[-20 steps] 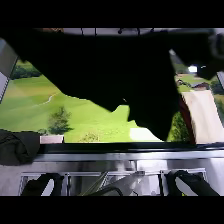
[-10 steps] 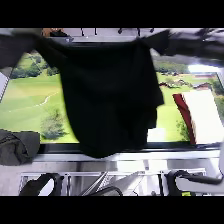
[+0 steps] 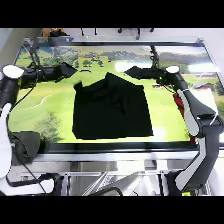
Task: Fold the shirts.
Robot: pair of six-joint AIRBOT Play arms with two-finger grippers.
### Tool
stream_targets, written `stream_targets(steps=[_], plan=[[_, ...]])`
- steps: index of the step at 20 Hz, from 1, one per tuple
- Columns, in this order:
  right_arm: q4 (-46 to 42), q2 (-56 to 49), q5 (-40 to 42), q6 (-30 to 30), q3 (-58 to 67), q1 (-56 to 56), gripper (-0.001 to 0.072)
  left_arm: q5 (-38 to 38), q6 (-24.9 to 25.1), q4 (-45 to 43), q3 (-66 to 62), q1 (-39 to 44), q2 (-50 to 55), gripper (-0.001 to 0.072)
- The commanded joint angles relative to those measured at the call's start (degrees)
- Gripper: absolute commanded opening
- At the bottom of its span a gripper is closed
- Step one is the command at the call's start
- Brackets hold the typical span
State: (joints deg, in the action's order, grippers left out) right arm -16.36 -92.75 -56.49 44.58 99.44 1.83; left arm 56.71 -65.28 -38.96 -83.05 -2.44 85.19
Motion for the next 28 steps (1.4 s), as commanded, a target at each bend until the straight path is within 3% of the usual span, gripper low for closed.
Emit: stream_targets(steps=[1, 4, 6, 8, 12, 16, 22, 28], plan=[[-11.3, 1.0, -6.3, 7.4, 0.0, -6.5, 0.0501, 12.1, -1.3, -0.1, -6.9, -3.1, 7.0, 0.0681], [-23.3, 3.0, -18.0, 14.2, 0.0, -12.2, 0.0501, 21.9, -5.2, -1.2, -5.9, -6.1, 6.8, 0.0652], [-26.6, 2.9, -23.3, 14.2, -1.1, -13.3, 0.0502, 25.4, -6.8, -6.9, -0.7, -6.9, 5.1, 0.0652], [-27.6, 2.7, -22.6, 12.9, -3.3, -13.1, 0.0501, 25.4, -7.8, -13.5, 7.7, -6.9, 1.8, 0.0653], [-28.7, 0.1, -15.5, 12.5, -3.8, -12.9, 0.0501, 20.2, -7.6, -17.1, 28.0, -6.9, -6.9, 0.0653], [-27.8, -3.6, -14.7, 12.5, -3.8, -12.0, 0.0501, 13.4, -7.6, -16.9, 41.3, -6.9, -13.3, 0.0653], [-26.6, -5.8, -13.4, 11.7, -3.8, -9.6, 0.0501, 8.2, -7.6, -15.9, 49.2, -6.8, -15.6, 0.0653], [-23.0, -5.8, -12.3, 10.7, -3.8, -7.4, 0.05, -2.2, -2.7, -3.0, 50.7, -6.7, -15.0, 0.0652]])
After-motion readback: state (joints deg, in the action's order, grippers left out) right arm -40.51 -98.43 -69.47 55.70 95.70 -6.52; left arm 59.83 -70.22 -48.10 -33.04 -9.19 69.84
